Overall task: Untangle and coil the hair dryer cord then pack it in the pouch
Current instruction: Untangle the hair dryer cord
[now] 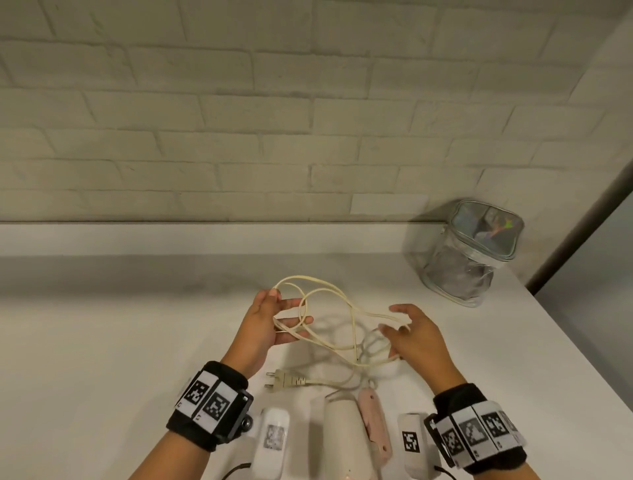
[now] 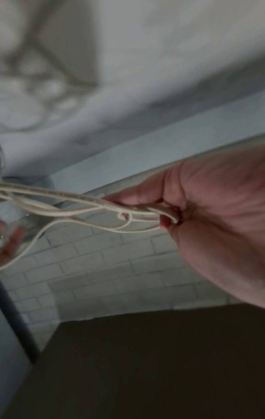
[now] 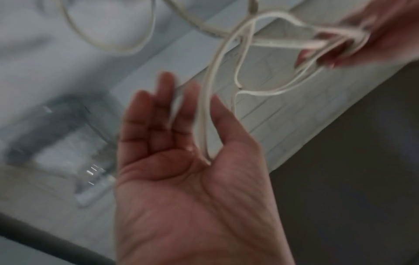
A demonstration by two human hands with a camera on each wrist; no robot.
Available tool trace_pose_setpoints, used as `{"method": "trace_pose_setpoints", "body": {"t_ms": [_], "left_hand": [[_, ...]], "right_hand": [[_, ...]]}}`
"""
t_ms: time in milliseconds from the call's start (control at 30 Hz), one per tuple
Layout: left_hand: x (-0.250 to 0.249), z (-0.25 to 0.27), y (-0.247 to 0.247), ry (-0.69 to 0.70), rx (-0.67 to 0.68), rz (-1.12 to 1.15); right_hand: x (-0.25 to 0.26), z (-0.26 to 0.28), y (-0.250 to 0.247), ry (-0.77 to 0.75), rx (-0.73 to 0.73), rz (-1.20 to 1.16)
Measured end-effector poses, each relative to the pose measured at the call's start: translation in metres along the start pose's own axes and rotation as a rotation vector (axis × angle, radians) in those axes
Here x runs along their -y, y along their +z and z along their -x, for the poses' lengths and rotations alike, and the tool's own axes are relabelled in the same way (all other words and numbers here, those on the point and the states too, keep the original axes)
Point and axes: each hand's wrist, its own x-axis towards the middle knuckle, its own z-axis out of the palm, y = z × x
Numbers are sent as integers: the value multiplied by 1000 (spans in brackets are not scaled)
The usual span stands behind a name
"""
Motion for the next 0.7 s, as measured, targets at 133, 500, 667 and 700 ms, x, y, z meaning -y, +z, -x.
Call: {"method": "trace_pose_setpoints", "body": {"t_ms": [133, 500, 667, 700], "left_hand": [[-4, 1, 2, 58, 51, -117], [-20, 11, 7, 102, 134, -121], [-34, 13, 0, 189, 158, -184], [-36, 12, -2, 213, 160, -225]], "right_hand": [[8, 10, 0, -445, -146, 607], [49, -10, 25, -692, 29, 245], [52, -29, 15, -523, 174, 163], [54, -31, 12, -509, 188, 117]]}}
